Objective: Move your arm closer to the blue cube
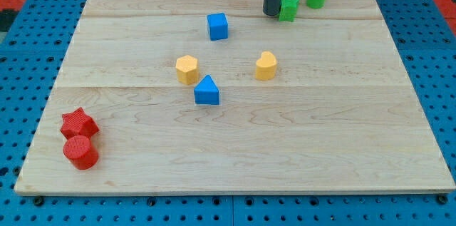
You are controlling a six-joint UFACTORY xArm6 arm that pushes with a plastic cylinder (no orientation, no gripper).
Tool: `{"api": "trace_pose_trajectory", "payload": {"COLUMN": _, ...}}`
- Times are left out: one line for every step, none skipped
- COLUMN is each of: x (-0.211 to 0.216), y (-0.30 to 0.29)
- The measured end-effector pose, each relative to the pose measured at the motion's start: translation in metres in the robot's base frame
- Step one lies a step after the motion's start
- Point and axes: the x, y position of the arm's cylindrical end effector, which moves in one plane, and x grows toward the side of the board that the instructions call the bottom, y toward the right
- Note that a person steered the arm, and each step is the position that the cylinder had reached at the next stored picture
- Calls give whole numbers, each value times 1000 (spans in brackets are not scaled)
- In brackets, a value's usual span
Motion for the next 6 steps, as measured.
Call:
{"api": "trace_pose_trajectory", "payload": {"x": 0, "y": 0}}
{"api": "trace_pose_trajectory", "payload": {"x": 0, "y": -6}}
{"api": "trace_pose_trajectory", "payload": {"x": 0, "y": -15}}
{"api": "trace_pose_trajectory", "payload": {"x": 0, "y": -25}}
{"api": "trace_pose_trajectory", "payload": {"x": 0, "y": -35}}
{"api": "trace_pose_trajectory", "payload": {"x": 0, "y": -46}}
